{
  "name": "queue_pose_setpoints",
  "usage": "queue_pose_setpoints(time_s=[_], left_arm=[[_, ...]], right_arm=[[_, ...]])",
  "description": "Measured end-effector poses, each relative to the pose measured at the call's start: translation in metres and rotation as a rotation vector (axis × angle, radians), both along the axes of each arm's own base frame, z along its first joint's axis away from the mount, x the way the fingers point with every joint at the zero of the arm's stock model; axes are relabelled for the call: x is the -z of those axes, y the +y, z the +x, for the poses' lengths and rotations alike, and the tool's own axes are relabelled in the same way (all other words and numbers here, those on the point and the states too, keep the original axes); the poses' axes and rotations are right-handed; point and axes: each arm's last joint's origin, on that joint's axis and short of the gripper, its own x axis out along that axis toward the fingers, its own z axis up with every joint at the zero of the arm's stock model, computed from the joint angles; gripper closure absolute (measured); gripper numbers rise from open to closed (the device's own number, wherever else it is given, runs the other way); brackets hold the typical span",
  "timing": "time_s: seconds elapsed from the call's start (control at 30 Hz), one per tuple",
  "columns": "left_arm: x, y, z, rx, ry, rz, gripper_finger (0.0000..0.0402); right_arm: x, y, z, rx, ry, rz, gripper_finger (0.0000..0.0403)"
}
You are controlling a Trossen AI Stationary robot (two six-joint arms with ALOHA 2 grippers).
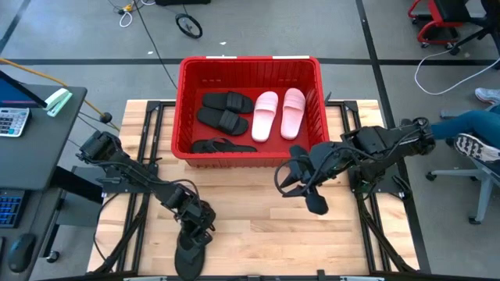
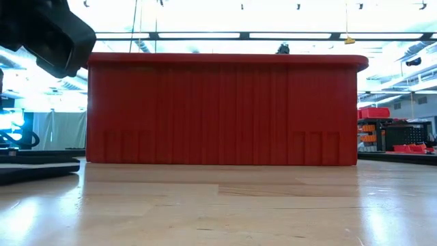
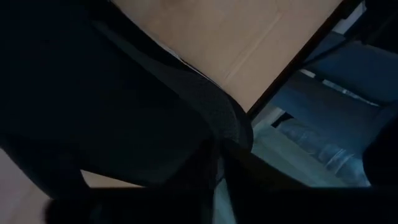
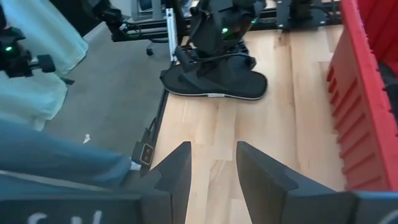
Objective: Pick and place slides into bin
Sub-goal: Put the black slides into the red bin
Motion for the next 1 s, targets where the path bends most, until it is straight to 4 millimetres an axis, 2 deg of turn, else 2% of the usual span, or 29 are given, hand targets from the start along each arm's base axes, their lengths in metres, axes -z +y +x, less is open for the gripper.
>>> queue_pose_setpoints(time_s=[0.07, 0.37, 0.53, 0.63, 0.8, 1.0], left_arm=[[0.000, 0.000, 0.000, -0.004, 0.003, -0.001, 0.0391], [-0.002, -0.002, 0.004, -0.093, 0.022, -0.043, 0.0397], [-0.019, -0.007, 0.014, -0.093, -0.046, -0.080, 0.0398], [-0.035, -0.011, 0.022, -0.090, -0.117, -0.080, 0.0399], [-0.073, -0.018, 0.038, -0.129, -0.258, -0.094, 0.0400], [-0.140, -0.014, 0.060, -0.149, -0.523, -0.079, 0.0400]], right_arm=[[0.000, 0.000, 0.000, 0.018, -0.002, -0.005, 0.0270], [0.000, -0.001, 0.000, 0.045, -0.001, -0.004, 0.0270], [0.000, -0.001, 0.000, 0.050, 0.002, 0.003, 0.0270], [0.000, -0.001, 0.000, 0.050, 0.002, 0.003, 0.0270], [0.000, -0.001, 0.000, 0.050, 0.001, 0.002, 0.0270], [-0.001, 0.000, 0.001, 0.044, -0.012, 0.002, 0.0271]])
